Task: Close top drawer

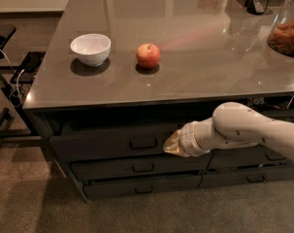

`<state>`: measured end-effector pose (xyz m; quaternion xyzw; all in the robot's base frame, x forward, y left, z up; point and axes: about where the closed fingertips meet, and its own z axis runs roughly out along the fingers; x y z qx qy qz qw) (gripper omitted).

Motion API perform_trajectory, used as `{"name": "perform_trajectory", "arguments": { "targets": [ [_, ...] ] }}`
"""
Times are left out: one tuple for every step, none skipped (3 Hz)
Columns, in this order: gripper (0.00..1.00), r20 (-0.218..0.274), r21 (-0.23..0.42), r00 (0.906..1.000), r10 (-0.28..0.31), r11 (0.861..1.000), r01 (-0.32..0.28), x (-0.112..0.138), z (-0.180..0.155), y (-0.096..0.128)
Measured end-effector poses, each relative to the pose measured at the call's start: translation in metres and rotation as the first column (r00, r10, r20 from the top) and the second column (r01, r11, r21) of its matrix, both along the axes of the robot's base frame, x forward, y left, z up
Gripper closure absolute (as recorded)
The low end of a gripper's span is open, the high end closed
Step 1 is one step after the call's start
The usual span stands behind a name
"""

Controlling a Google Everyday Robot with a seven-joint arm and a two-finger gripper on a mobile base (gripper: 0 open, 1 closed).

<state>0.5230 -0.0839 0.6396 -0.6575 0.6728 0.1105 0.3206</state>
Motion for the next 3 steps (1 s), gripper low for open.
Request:
{"name": "perform_trajectory", "arguments": {
  "targets": [
    [0.16, 0.000, 0.000, 1.0000, 0.000, 1.000, 0.000, 0.0000, 0.0000, 0.0000],
    [0.00, 0.000, 0.000, 1.0000, 0.000, 1.000, 0.000, 0.0000, 0.0000, 0.0001],
    [0.00, 0.000, 0.000, 1.0000, 0.000, 1.000, 0.000, 0.0000, 0.0000, 0.0001]
  ]
}}
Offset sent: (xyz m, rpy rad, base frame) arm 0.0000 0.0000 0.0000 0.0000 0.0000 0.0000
